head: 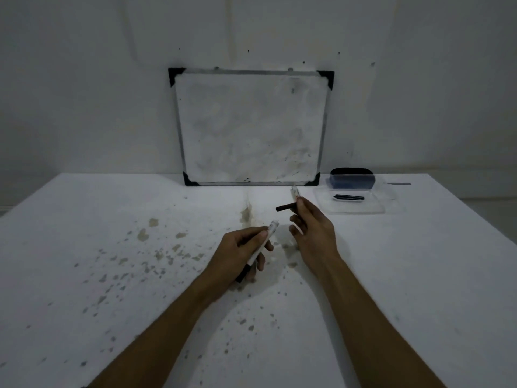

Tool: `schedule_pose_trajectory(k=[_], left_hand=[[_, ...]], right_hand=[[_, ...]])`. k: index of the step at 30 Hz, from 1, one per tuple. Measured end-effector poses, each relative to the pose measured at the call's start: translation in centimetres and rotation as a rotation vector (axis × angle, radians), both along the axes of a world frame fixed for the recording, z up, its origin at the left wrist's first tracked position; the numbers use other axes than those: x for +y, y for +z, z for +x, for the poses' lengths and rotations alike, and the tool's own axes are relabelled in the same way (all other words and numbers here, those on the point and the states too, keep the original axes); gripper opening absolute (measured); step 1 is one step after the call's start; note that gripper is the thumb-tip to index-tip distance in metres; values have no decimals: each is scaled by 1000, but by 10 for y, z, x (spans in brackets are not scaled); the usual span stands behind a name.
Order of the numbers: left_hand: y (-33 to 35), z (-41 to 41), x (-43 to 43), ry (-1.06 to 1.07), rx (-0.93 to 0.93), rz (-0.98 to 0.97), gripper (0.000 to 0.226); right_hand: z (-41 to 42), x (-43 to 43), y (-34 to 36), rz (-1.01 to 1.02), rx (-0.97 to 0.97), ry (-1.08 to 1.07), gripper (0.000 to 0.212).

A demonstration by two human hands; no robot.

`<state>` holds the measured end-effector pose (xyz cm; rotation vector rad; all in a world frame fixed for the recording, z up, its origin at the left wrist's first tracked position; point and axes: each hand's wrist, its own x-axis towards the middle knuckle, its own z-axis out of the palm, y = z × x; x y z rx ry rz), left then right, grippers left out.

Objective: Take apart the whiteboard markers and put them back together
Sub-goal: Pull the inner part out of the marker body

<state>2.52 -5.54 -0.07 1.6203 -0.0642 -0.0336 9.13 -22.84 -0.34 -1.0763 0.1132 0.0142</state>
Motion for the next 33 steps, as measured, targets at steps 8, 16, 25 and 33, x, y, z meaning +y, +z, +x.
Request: schedule_pose_trajectory(k=[8,16,25,33], left_hand=[[-4,12,1,-40,24,-208,23],[-3,9,-5,22,18,-39,24],[2,1,-9,94,-92,19,21],[6,6,6,186,-169,75,26]], right_hand=[[4,0,-5,-9,24,-21,24],[1,3,-6,-284,-133,-137,19],[-15,12,-6,-616,-494,-47,15],[-18,17,-7,-645,-501,37,26]])
